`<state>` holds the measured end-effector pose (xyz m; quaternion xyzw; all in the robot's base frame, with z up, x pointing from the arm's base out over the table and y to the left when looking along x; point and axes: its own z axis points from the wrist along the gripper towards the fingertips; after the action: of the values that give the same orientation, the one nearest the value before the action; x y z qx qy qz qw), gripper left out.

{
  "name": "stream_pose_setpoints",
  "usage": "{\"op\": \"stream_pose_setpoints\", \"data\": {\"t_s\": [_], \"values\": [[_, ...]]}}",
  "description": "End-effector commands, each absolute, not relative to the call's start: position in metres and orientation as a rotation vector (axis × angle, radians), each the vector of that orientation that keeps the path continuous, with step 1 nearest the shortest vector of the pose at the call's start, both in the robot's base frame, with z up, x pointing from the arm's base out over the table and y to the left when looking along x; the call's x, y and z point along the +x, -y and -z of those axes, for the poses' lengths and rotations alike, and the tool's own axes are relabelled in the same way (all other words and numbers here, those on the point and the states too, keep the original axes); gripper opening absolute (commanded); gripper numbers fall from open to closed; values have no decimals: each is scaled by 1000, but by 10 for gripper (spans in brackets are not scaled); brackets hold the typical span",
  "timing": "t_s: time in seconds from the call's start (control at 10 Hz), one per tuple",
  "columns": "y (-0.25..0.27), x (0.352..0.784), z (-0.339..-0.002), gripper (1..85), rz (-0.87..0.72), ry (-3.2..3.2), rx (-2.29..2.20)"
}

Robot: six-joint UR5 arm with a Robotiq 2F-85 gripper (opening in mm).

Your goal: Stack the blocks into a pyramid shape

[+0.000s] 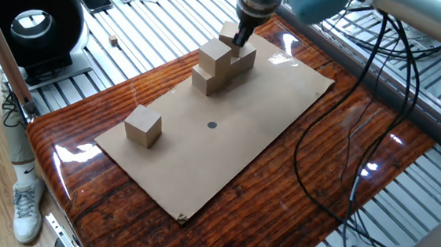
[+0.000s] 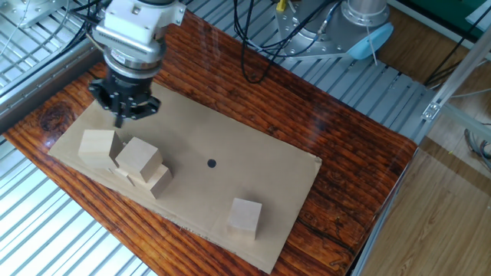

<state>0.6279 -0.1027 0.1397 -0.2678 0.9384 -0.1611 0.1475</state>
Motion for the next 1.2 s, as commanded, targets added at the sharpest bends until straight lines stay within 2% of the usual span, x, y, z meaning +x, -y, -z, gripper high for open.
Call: {"op": "stream_pose_setpoints", "data": {"t_s": [0.0, 0.4, 1.1], "values": [[132, 652, -151, 10, 654, -2551, -978], [142, 679, -150, 10, 708, -2431, -1047], [143, 710, -126, 10, 656, -2348, -1040]]}}
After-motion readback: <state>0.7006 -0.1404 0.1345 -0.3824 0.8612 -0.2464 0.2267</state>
